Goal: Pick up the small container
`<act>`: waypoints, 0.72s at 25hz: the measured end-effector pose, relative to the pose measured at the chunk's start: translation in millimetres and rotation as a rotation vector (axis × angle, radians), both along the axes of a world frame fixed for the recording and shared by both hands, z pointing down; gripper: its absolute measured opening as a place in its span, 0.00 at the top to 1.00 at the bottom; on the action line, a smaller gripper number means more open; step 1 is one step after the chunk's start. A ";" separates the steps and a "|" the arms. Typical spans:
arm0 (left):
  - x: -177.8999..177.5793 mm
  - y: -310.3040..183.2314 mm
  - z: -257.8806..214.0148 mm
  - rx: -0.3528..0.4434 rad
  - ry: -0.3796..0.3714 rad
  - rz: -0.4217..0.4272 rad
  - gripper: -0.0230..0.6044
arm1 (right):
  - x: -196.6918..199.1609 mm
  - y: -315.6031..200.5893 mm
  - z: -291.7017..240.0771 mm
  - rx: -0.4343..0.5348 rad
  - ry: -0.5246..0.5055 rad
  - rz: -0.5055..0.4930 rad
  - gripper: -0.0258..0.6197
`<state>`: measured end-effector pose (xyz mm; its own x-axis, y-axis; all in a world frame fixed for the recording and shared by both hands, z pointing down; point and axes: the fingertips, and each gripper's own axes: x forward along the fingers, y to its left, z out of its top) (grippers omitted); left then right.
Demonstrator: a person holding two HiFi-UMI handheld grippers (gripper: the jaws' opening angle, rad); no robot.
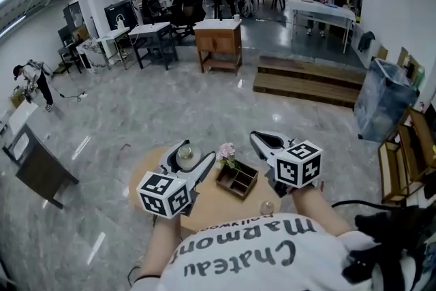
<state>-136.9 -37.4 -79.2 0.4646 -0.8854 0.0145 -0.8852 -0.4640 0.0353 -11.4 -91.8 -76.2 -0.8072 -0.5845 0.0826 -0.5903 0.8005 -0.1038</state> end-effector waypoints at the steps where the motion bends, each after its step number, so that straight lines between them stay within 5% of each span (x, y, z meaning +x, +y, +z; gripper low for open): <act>1: -1.8 0.4 1.4 -0.002 0.003 -0.004 0.40 | -1.8 0.2 0.8 0.000 0.003 -0.003 0.94; 18: -22.1 -0.1 10.8 -0.025 0.031 -0.037 0.40 | -14.5 -3.0 2.8 -0.002 -0.008 -0.014 0.94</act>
